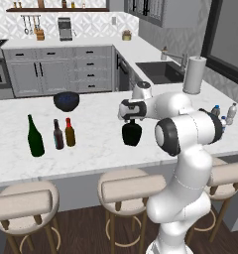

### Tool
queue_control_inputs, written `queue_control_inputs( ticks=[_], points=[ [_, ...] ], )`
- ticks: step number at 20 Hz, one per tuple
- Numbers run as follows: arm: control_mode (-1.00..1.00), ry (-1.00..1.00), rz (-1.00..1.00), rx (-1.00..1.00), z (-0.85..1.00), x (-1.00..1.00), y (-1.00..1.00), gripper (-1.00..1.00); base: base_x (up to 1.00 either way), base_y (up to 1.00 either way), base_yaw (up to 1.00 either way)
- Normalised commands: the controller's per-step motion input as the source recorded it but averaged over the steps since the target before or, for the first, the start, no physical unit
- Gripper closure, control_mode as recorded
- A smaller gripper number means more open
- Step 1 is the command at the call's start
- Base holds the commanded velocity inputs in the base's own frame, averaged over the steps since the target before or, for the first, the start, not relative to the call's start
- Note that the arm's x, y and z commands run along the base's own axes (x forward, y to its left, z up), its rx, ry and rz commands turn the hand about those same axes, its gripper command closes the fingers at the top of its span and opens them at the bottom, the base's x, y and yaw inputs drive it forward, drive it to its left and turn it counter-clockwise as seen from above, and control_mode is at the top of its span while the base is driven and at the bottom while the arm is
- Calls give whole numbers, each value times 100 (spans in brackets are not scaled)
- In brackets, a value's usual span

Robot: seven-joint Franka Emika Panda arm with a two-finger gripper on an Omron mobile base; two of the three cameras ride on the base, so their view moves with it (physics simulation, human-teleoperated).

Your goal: Move the plastic bottles in the middle to the plastics group, and the glass bottles in the middle to the glass group.

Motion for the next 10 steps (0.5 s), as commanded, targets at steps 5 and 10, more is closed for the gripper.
queue_control_inputs(
  ticks=[5,10],
  points=[
    [-100,-1,0,0,-11,0,0,-100,0,0,0],
    [-100,0,0,0,-1,0,0,-100,0,0,0]
  ],
)
